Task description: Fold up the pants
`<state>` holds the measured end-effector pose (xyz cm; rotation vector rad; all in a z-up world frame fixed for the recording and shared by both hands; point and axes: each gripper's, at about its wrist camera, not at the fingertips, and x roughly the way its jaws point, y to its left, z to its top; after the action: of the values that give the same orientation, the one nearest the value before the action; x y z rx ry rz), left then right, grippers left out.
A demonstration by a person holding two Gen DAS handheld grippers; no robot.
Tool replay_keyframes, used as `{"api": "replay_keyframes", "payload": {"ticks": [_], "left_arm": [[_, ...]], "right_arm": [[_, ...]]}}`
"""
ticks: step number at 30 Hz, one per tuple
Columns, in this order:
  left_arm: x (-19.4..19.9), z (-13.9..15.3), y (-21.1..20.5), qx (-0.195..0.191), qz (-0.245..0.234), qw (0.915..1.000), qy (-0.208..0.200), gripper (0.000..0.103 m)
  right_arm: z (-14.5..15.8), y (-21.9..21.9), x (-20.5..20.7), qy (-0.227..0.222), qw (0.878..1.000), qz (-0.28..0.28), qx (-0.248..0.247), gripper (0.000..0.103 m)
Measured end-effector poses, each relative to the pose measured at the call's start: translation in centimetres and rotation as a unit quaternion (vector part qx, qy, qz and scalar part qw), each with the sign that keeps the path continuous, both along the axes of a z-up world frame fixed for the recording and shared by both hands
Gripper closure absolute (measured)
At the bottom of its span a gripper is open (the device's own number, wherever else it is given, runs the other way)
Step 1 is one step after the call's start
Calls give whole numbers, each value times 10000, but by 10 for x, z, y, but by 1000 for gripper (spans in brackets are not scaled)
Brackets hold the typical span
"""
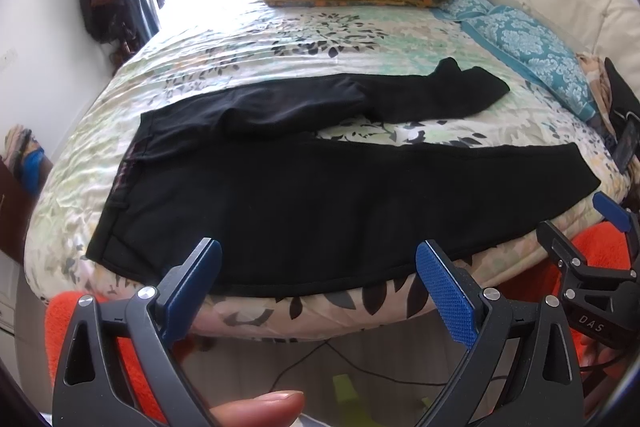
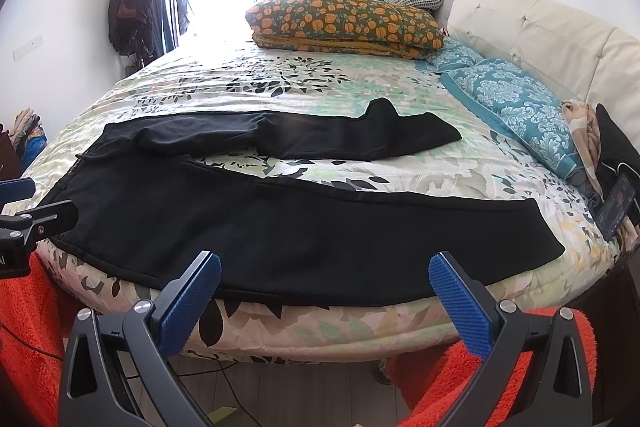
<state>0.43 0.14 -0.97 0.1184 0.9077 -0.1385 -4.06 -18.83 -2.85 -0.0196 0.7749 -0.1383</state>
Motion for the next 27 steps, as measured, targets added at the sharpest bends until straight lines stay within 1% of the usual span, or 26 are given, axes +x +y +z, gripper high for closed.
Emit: {"api": "replay_keyframes", "payload": {"ticks": [21,27], "left_arm": [[0,-2,0,-26,14,10000,3,4],[1,-5,0,-22,34,10000,60,4]], "right_arm": [[-6,6,3,98,9999,42,8,0],[-8,6,5,143,9999,69,39,0]]}}
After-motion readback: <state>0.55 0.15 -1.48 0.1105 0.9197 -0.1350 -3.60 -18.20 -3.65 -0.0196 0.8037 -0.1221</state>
